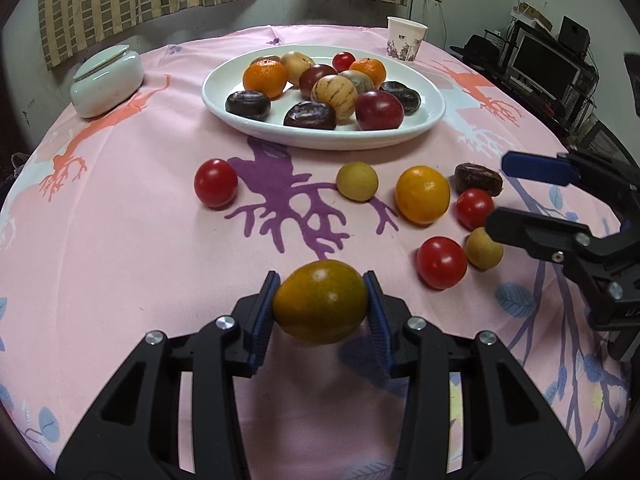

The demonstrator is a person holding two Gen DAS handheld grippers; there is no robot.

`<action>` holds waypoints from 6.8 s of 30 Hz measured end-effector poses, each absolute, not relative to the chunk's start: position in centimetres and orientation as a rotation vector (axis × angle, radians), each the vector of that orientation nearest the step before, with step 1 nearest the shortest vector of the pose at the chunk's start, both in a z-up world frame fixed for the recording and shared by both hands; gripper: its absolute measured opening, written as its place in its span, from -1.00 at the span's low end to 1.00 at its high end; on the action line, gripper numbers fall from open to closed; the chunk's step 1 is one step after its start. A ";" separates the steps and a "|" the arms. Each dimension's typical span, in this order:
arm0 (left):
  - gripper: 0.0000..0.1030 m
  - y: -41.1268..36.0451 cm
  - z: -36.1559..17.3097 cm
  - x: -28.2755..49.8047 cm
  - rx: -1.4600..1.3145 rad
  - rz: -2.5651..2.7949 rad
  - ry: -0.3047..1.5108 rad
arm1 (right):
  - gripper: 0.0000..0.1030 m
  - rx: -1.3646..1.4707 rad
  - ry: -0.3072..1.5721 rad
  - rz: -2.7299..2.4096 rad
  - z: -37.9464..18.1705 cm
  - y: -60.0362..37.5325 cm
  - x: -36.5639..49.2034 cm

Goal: Organize fruits
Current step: 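Grasp the orange-yellow round fruit with the right tool while the left tool holds its fruit, then place both held fruits on the white plate and open both tools, then withdraw both open tools from the plate toward the fruit pile, then grasp a red tomato with the left tool and lift it, then grasp the brown round fruit with the right tool while the left tool holds the tomato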

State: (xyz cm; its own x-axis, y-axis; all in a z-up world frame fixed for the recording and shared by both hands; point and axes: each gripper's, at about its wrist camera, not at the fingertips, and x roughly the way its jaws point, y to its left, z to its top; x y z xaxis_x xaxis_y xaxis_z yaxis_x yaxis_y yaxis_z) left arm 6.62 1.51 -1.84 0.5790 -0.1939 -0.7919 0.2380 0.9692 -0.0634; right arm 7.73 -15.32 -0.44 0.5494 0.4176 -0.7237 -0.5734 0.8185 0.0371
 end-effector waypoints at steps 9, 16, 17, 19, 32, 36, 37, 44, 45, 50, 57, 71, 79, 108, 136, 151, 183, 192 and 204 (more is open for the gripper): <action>-0.15 1.0 -2.3 6.4 0.088 -0.252 0.889 | 0.28 -0.313 0.869 0.552 -2.2 -11.9 11.2; -0.13 1.1 -2.2 6.4 0.076 -0.260 0.889 | -0.03 -0.366 0.910 0.548 -3.9 -10.6 12.2; -0.13 1.1 -2.2 6.4 0.076 -0.260 0.890 | -0.16 -0.364 0.917 0.552 -4.0 -10.6 12.3; -0.12 1.0 -2.2 6.4 0.078 -0.260 0.890 | -0.16 -0.357 0.923 0.554 -4.0 -10.7 12.3; 0.10 0.6 -2.4 6.4 0.099 -0.278 0.895 | -0.17 -0.263 0.883 0.524 -2.7 -12.9 11.0; -0.10 0.7 -2.3 6.2 0.102 -0.251 0.893 | -0.17 -0.216 0.866 0.525 -2.2 -14.0 10.6; -0.17 0.7 -2.2 6.2 0.109 -0.241 0.893 | -0.17 -0.207 0.859 0.525 -2.1 -14.2 10.5; -0.17 1.1 -0.9 5.5 0.102 -0.236 0.879 | -0.16 -0.153 0.844 0.539 -1.5 -15.4 10.5; -0.17 1.2 -0.6 5.4 0.103 -0.230 0.873 | -0.16 -0.150 0.838 0.540 -1.3 -15.4 10.4; -0.17 1.7 0.7 5.4 0.096 -0.209 0.858 | -0.16 -0.138 0.797 0.556 0.1 -15.7 9.8; -0.17 1.9 3.6 6.0 0.105 -0.196 0.808 | -0.16 -0.147 0.732 0.558 2.5 -16.2 8.9; -0.17 0.6 8.4 14.6 0.071 -0.159 0.718 | -0.16 -0.180 0.674 0.476 5.3 -17.3 14.3; -0.17 0.5 5.2 20.2 0.032 -0.108 0.799 | -0.16 -0.133 0.759 0.475 2.8 -15.5 19.9; 0.68 5.8 6.1 11.8 -0.047 0.013 0.774 | 0.27 0.031 0.778 0.454 3.9 -21.5 13.0; 0.73 7.1 -0.7 9.8 -0.107 0.036 0.893 | 0.27 -0.004 0.921 0.482 -2.2 -21.7 10.7; 0.24 6.3 -1.7 13.3 -0.032 0.033 0.910 | 0.27 0.008 0.917 0.497 -2.0 -21.9 10.6; -0.43 1.9 1.0 6.0 0.012 -0.183 0.777 | 0.27 0.177 1.019 0.324 -3.2 -20.5 13.5; -0.44 2.1 0.8 6.1 -0.015 -0.194 0.795 | 0.14 0.006 1.018 0.244 -3.6 -18.2 13.3; -0.44 2.5 0.8 6.2 -0.040 -0.196 0.804 | -0.16 0.237 1.038 0.341 -3.3 -22.0 13.9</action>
State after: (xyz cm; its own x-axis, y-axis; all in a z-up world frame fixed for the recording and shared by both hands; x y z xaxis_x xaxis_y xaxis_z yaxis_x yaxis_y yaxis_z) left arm 6.25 2.50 0.78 0.6770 -0.1898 -0.7111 0.1595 0.9811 -0.1100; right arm 13.93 -22.02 -3.29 0.4631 0.3846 -0.7985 -0.1635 0.9226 0.3495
